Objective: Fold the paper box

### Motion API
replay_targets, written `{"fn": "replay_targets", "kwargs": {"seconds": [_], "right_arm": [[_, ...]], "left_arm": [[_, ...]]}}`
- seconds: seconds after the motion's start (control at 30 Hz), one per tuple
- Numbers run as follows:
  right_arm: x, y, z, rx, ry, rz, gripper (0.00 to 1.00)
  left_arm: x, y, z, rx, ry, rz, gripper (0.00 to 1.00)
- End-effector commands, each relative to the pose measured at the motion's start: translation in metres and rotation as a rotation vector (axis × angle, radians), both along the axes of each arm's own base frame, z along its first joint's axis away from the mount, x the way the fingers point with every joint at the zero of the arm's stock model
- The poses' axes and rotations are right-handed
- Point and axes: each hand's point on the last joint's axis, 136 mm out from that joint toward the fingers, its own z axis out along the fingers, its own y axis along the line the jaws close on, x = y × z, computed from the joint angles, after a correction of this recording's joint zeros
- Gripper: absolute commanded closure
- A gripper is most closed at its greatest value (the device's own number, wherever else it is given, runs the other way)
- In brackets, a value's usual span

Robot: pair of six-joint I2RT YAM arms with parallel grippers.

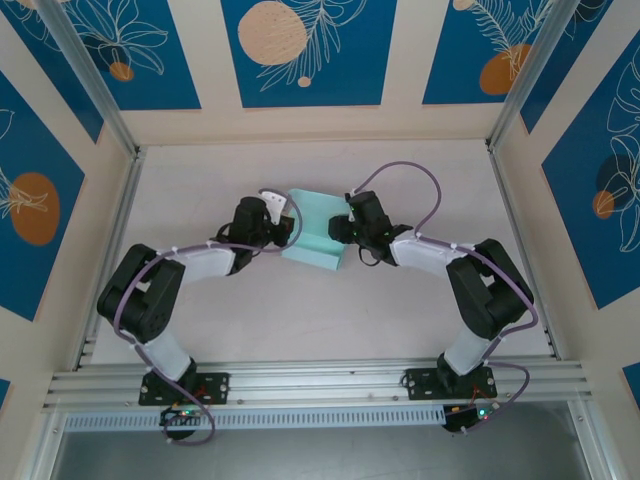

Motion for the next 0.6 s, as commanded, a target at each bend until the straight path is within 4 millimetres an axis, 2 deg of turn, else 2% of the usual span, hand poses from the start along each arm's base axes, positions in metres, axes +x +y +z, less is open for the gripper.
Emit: {"fn": "replay_targets", "kwargs": {"seconds": [0.0, 0.23, 0.43, 0.53, 0.57], "right_arm": [[0.006, 0.007, 0.027, 0.045, -0.035, -0.051, 0.53], [-0.006, 0.010, 0.050, 0.101, -0.038, -0.013, 0.45], [-0.010, 0.010, 0.051, 0.205, -0.023, 0.007, 0.40], [-0.010, 0.006, 0.051, 0.247, 0.004, -0.004, 0.35], [-0.010, 0.005, 0.052, 0.254, 0.010, -0.010, 0.30]], "left_arm": [[-0.007, -0.012, 0.026, -0.074, -0.088, 0.020, 1.00], [-0.010, -0.003, 0.036, -0.070, -0.161, 0.039, 1.00], [-0.013, -0.002, 0.032, -0.078, -0.196, 0.032, 1.00], [-0.013, -0.001, 0.029, -0.067, -0.197, 0.036, 1.00], [-0.013, -0.001, 0.029, -0.065, -0.201, 0.035, 1.00]]}}
